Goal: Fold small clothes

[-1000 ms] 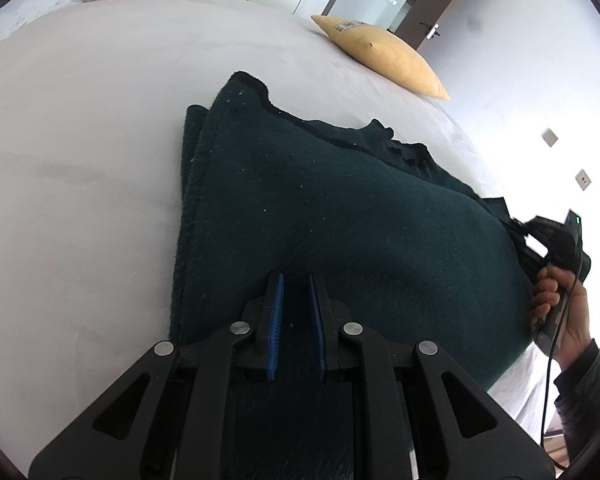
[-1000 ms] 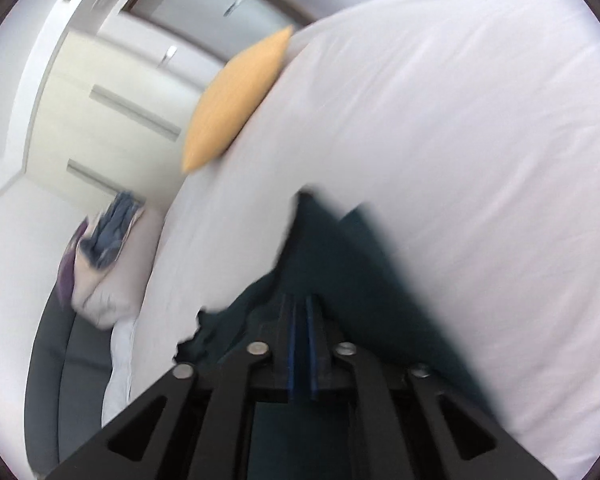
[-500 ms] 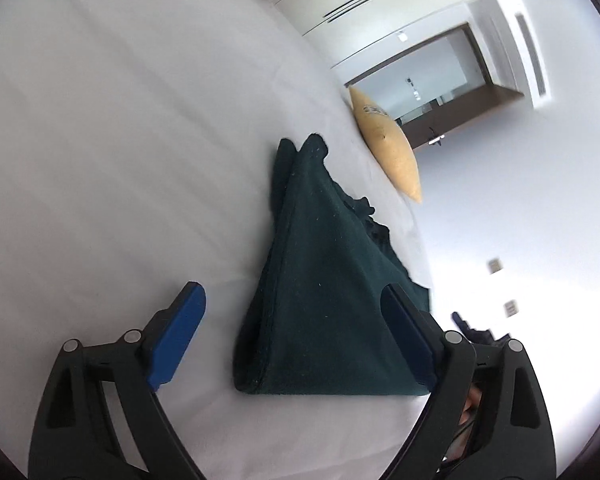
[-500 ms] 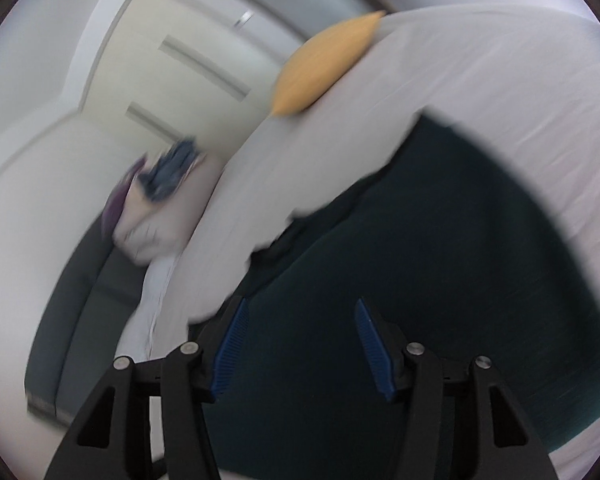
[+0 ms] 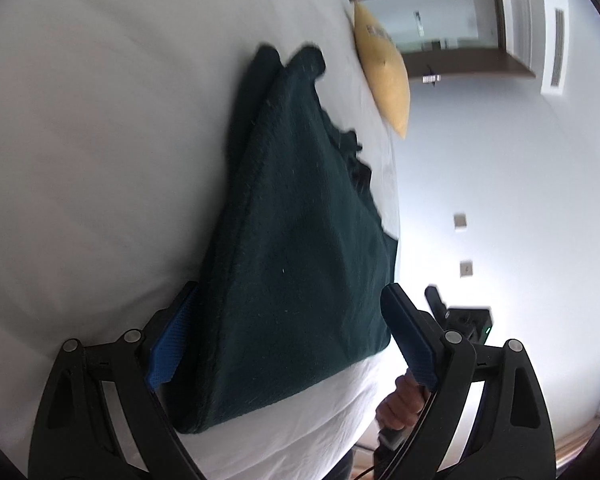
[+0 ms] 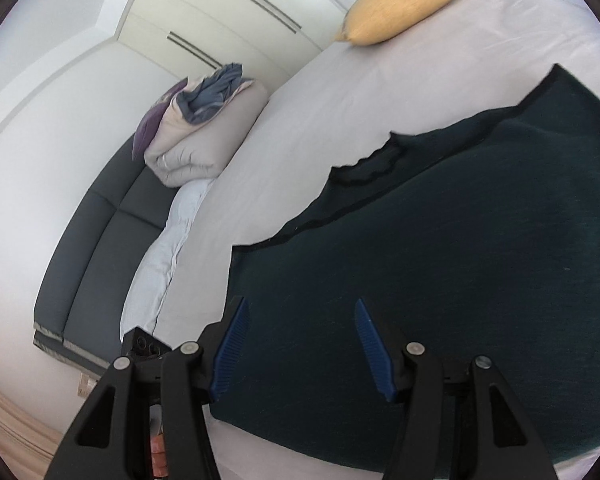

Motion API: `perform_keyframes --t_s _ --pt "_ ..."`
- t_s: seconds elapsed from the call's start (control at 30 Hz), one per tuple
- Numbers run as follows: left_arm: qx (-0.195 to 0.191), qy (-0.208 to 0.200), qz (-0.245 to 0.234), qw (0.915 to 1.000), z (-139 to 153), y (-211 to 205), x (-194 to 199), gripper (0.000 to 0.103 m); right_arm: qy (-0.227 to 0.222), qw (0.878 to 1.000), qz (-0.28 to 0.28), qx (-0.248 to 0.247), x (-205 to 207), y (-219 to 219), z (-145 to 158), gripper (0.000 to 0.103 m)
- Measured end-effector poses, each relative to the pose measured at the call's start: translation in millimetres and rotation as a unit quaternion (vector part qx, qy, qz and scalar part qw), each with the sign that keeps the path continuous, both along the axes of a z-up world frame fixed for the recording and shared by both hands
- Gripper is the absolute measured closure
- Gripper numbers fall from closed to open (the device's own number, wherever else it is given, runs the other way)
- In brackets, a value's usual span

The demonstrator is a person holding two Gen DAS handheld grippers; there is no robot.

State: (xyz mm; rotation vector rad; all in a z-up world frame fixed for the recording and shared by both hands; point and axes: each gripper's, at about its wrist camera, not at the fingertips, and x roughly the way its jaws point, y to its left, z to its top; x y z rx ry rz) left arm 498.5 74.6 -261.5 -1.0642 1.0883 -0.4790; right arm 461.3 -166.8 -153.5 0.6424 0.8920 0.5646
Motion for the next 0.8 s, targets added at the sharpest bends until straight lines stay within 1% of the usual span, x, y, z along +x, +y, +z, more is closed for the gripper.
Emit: perform_keyframes --t_s 0.07,0.13,0.2,0.23,0.27,0.3,0.37,0.4,0.43,0.47,0.5,0.53,0.6,0.7,0.8 --pt "0.001 0.001 -0.009 1.0000 0 -3 2 0.015 0.003 1.000 0.007 -0.003 3 7 -1 0.044" --pt "-0.002 0.003 -0.012 0.9999 1 -2 1 0.019 0.007 1.000 0.013 -0.003 6 13 -2 0.044" --pt "-0.011 0.010 -0.007 0.9999 -2 0 -4 0.036 0.014 1.000 0.020 0.001 10 20 -6 0.044" --pt "-0.016 0.016 -0.002 0.9997 -5 1 -8 0.042 0.017 1.000 0.022 0.000 12 23 -8 0.044" --pt "-0.019 0.021 0.000 0.9996 -8 2 -13 0.052 0.020 1.000 0.024 -0.002 14 26 -10 0.044" --pt "-0.019 0.025 0.002 0.9995 -10 2 -16 0.060 0.024 0.999 0.025 -0.003 16 28 -12 0.044" --pt "-0.023 0.028 0.013 0.9993 -14 2 -23 0.068 0.034 0.999 0.029 -0.003 21 34 -18 0.044" --pt "-0.024 0.030 0.019 0.9991 -15 3 -25 0.071 0.041 0.999 0.033 -0.005 24 37 -23 0.044" --pt "-0.024 0.031 0.022 0.9990 -17 4 -26 0.071 0.049 0.998 0.038 -0.009 27 40 -27 0.044" --pt "-0.024 0.031 0.023 0.9990 -17 4 -27 0.077 0.066 0.997 0.045 -0.019 32 43 -35 0.046" --pt "-0.021 0.031 0.023 0.9990 -17 4 -27 0.087 0.075 0.996 0.044 -0.028 34 44 -40 0.048" --pt "-0.017 0.030 0.022 0.9992 -15 3 -27 0.088 0.076 0.996 0.043 -0.029 36 44 -43 0.051" --pt "-0.006 0.022 0.022 0.9995 -7 1 -25 0.091 0.074 0.996 0.045 -0.016 36 40 -44 0.051" --pt "0.024 -0.006 0.016 0.9996 20 -9 -22 0.092 0.075 0.996 0.050 0.012 36 31 -46 0.051" --pt "0.047 -0.035 0.002 0.9983 51 -33 -13 0.092 0.082 0.995 0.054 0.033 36 22 -44 0.051"
